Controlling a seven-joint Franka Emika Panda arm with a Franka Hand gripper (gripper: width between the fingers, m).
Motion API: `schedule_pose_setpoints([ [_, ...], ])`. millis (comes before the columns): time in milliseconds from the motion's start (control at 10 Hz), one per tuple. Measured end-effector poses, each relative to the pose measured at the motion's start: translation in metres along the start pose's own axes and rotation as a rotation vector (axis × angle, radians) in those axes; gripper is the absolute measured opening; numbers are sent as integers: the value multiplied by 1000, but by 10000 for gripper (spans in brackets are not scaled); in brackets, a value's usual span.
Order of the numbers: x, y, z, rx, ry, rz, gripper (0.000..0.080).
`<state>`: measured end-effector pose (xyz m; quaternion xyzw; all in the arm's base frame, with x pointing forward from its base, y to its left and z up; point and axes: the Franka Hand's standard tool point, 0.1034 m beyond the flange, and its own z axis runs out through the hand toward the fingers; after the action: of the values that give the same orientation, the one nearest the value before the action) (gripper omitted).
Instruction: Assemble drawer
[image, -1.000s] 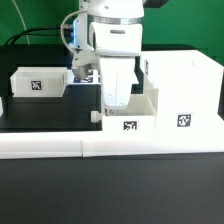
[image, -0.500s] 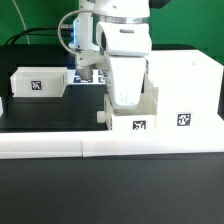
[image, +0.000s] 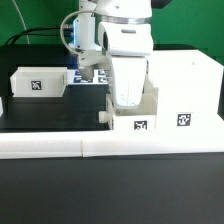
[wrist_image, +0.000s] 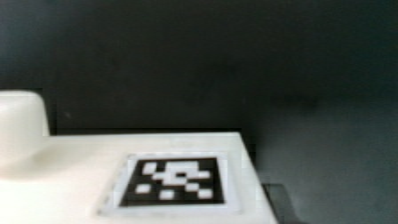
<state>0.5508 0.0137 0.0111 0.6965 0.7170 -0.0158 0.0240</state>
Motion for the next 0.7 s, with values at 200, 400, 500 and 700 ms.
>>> schedule_pose_setpoints([
  [200,1,0,0,2,0,30,42],
  [400,0,-1,0,4,0,33,42],
  [500,0,-1,0,4,0,33,42],
  [700,0,0,-2,3,-1,33,267],
])
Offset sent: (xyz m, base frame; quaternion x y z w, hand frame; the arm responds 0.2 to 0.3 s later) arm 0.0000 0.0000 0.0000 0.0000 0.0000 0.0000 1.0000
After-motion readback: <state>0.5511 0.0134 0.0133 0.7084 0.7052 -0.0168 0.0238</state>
